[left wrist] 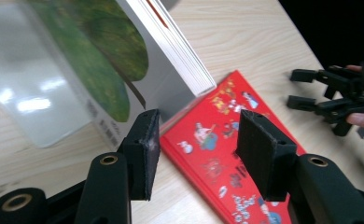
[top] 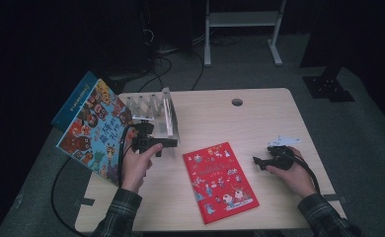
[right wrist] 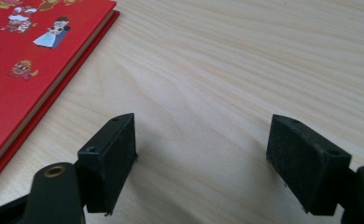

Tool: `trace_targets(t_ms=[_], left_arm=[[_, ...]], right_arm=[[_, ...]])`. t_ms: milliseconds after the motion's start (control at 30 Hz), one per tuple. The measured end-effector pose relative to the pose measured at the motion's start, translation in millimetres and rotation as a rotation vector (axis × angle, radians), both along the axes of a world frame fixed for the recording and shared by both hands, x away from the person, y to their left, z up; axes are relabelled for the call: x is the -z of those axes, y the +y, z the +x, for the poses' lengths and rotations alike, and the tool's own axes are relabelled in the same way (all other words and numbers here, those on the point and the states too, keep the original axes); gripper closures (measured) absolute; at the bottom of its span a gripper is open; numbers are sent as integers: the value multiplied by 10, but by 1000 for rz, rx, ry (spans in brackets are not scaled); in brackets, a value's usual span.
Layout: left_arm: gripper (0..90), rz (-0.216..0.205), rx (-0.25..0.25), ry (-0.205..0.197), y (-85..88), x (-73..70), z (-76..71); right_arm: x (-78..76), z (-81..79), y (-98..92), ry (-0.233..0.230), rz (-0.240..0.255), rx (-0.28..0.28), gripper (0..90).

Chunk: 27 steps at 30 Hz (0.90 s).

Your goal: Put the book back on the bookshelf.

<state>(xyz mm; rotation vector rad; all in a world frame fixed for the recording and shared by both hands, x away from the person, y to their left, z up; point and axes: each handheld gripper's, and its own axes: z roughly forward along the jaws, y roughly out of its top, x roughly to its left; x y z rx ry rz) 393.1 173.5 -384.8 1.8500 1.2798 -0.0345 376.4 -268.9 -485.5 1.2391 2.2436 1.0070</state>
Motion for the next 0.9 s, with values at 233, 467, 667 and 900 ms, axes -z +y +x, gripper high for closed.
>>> trace_targets(t_ms=[233, 467, 667, 900], left_arm=[[470, 4, -4, -5, -80, 27, 49], [457, 37, -8, -18, 27, 20, -2], [455, 84, 16, -56, 44, 7, -76], [458, 129, 45, -159, 150, -11, -308]], right_arm=[[-1, -20, 42, 2, 1, -30, 232], [-7, -42, 43, 2, -1, -47, 254], [-32, -53, 52, 14, -12, -58, 312], [-107, -87, 44, 52, -18, -71, 408]])
